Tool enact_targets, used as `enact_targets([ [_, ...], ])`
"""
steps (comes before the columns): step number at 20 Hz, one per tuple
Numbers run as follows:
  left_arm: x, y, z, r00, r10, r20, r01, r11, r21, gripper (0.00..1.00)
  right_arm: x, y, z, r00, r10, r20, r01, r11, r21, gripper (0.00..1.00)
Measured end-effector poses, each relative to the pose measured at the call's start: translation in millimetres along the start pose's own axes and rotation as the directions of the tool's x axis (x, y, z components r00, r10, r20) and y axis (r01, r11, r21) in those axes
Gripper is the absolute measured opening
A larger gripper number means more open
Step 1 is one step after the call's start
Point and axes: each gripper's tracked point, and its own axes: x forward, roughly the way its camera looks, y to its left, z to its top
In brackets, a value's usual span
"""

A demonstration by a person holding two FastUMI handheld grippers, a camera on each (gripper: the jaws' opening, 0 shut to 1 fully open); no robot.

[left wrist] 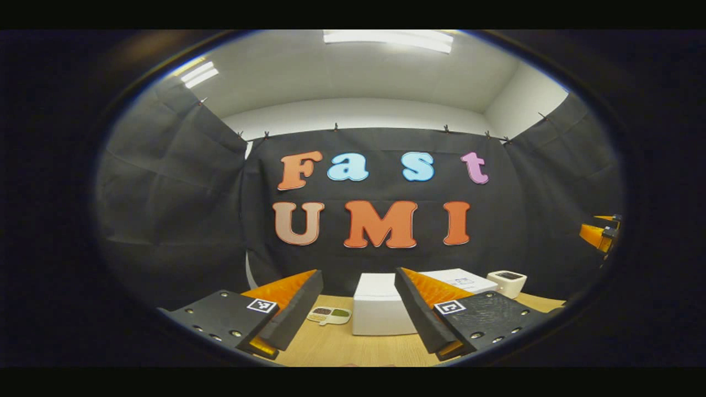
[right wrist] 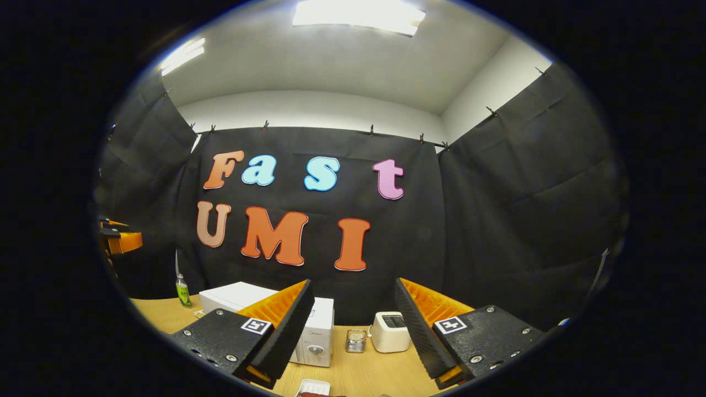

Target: Open the microwave oven with the left hand, put the food in, and close the microwave oven.

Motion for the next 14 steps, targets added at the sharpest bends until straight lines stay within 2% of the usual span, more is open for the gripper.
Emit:
enact_targets([
  [3,1.4,-22.9,-1.9,0.999,-0.050,-0.005,0.050,0.999,-0.016,0.87,-1.6,-5.0,0.6,1.000,0.000,0.005,0.000,1.000,0.006,0.93],
  [5,0.9,-48.1,-5.6,0.994,-0.113,0.002,0.113,0.992,-0.051,0.87,-1.2,-8.5,1.4,1.000,0.004,0.018,-0.004,1.000,0.016,0.93],
  [6,0.4,-65.3,-11.5,0.988,-0.155,-0.001,0.155,0.985,-0.073,0.91,-0.3,-10.1,-0.7,1.000,0.008,0.021,-0.008,1.000,0.018,0.93],
  [7,1.4,-79.2,-17.0,0.982,-0.187,-0.008,0.186,0.979,-0.085,0.87,-0.6,-13.0,-4.3,1.000,0.009,0.020,-0.010,1.000,0.019,0.94],
  [11,11.8,-132.9,-44.2,0.965,-0.261,-0.034,0.255,0.958,-0.130,0.87,-3.1,-31.0,-26.3,1.000,0.001,-0.007,-0.001,1.000,0.023,0.94],
  [14,24.1,-175.8,-69.0,0.950,-0.309,-0.049,0.301,0.945,-0.124,0.87,-9.5,-51.3,-47.9,0.999,-0.022,-0.037,0.024,0.999,0.041,0.94],
])
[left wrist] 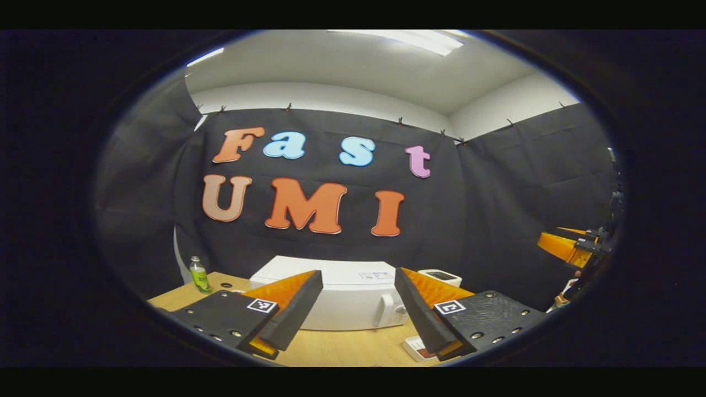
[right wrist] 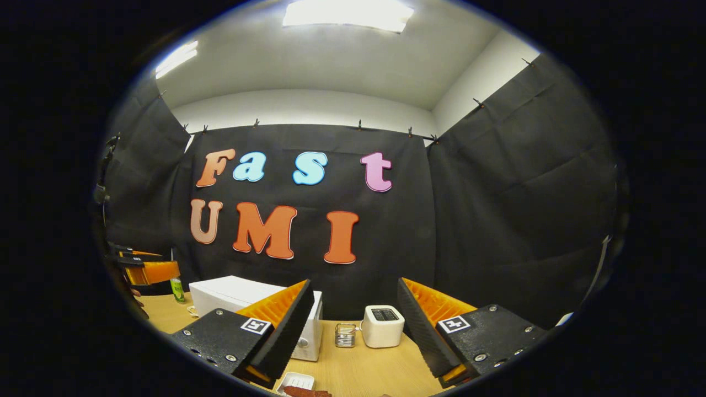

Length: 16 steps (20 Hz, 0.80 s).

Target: Open the microwave oven with the left hand, put the food in, and close the microwave oven.

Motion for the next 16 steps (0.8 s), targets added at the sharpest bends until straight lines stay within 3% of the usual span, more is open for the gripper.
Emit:
enact_targets([
  [5,44.6,-33.1,-74.4,0.996,-0.024,-0.084,0.021,0.999,-0.036,0.87,-6.0,-20.1,-35.2,0.999,-0.007,-0.046,0.007,1.000,-0.014,0.95],
  [13,106.1,-30.9,-177.9,0.972,0.011,-0.234,-0.022,0.999,-0.044,0.89,-5.5,-14.6,-92.2,0.988,0.031,-0.153,-0.029,0.999,0.013,0.95],
  [14,112.8,-30.6,-184.1,0.971,0.012,-0.238,-0.021,0.999,-0.035,0.85,-5.0,-13.5,-96.9,0.987,0.032,-0.159,-0.032,0.999,0.003,0.95],
  [15,117.8,-31.0,-190.0,0.970,0.016,-0.242,-0.024,0.999,-0.028,0.75,-4.5,-11.9,-101.3,0.986,0.034,-0.162,-0.036,0.999,-0.009,0.95],
  [16,122.5,-31.1,-197.5,0.968,0.023,-0.252,-0.029,0.999,-0.022,0.81,-3.7,-12.8,-107.4,0.986,0.032,-0.165,-0.037,0.999,-0.023,0.95],
])
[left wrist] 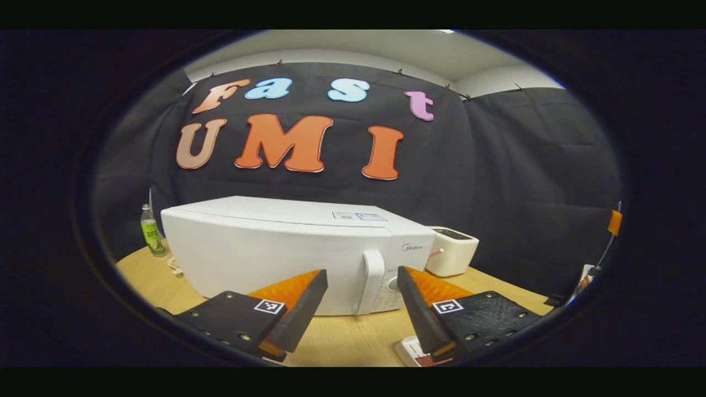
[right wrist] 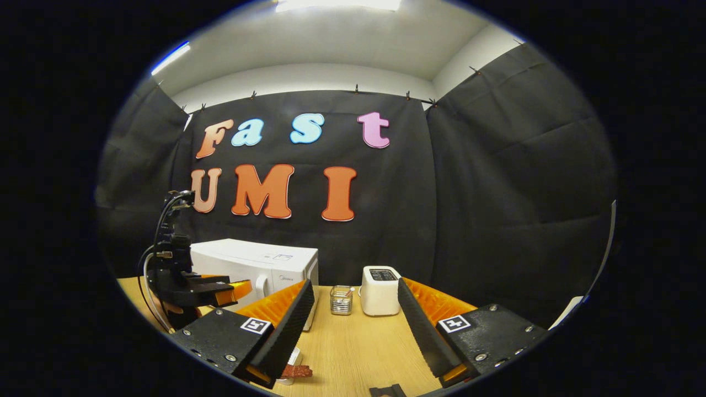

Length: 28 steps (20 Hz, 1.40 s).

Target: Open the microwave oven with the left hand, put the food in, and close the microwave oven.

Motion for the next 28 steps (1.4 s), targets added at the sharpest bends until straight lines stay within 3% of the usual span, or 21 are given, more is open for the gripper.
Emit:
enact_targets([
  [10,60.8,-7.9,-41.1,0.998,0.043,-0.050,-0.041,0.998,0.040,0.60,24.2,2.0,-62.8,0.996,0.016,-0.084,-0.017,1.000,-0.003,0.94],
  [12,64.9,-19.6,-47.2,0.998,0.030,-0.052,-0.027,0.998,0.048,0.49,26.2,-1.1,-75.4,0.994,0.012,-0.109,-0.012,1.000,0.002,0.95],
  [13,65.9,-18.6,-46.1,0.998,0.046,-0.031,-0.042,0.994,0.104,0.35,27.5,-2.6,-81.1,0.992,0.009,-0.123,-0.008,1.000,0.007,0.95],
  [15,65.2,-19.1,-45.3,0.998,0.068,-0.006,-0.066,0.985,0.158,0.24,29.9,-4.7,-89.6,0.990,0.005,-0.144,-0.002,1.000,0.017,0.95],
  [16,65.8,-18.5,-45.6,0.998,0.066,0.003,-0.066,0.988,0.143,0.24,31.1,-7.3,-93.6,0.988,-0.004,-0.154,0.007,1.000,0.021,0.95],
  [18,65.6,-18.7,-47.4,0.999,0.054,-0.007,-0.053,0.995,0.079,0.12,29.4,-8.5,-98.8,0.986,-0.010,-0.169,0.015,0.999,0.030,0.95],
  [25,51.7,-21.1,-47.6,0.997,0.075,0.009,-0.075,0.997,0.024,0.07,18.7,-17.7,-102.9,0.981,-0.041,-0.188,0.051,0.997,0.051,0.95],
  [28,31.2,-22.1,-46.8,0.997,0.068,0.048,-0.071,0.994,0.084,0.09,14.9,-19.1,-107.5,0.978,-0.049,-0.204,0.061,0.997,0.051,0.95],
])
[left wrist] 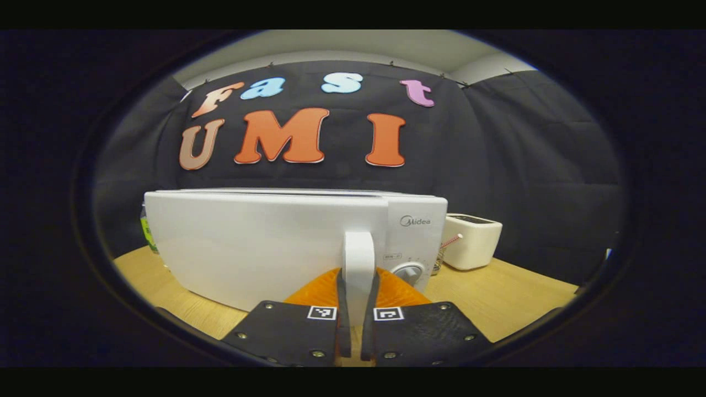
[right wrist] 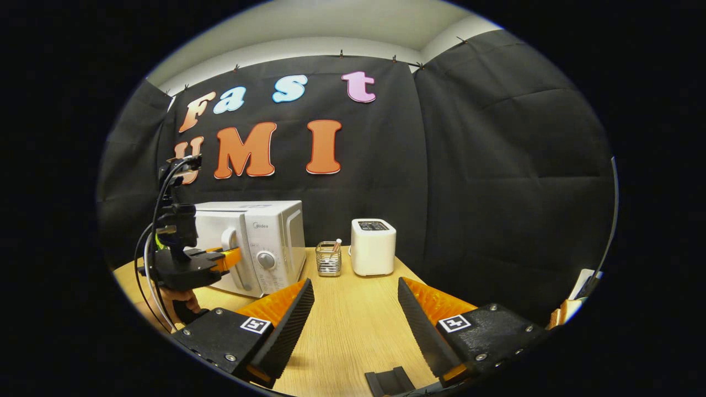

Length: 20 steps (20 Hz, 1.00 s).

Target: Open the microwave oven with the left hand, put the food in, and close the microwave oven.

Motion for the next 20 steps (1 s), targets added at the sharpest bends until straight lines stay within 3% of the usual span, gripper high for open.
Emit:
enact_targets([
  [2,-16.2,0.5,-4.2,0.999,-0.031,-0.013,0.031,0.999,-0.034,0.09,-2.1,3.3,-2.4,1.000,0.002,-0.009,-0.002,1.000,0.007,0.95],
  [7,-66.7,10.1,-5.0,0.996,-0.086,0.034,0.085,0.996,0.014,0.12,-9.2,25.8,-6.1,0.999,0.026,-0.022,-0.026,1.000,0.017,0.95],
  [12,-116.7,27.4,-8.8,0.991,-0.127,0.032,0.127,0.992,-0.012,0.09,-15.4,42.7,-18.9,0.998,0.035,-0.053,-0.035,0.999,0.004,0.95],
  [20,-195.5,80.8,-9.2,0.988,-0.103,0.114,0.100,0.994,0.033,0.10,-7.5,85.1,-64.1,0.983,0.076,-0.167,-0.064,0.995,0.071,0.95],
])
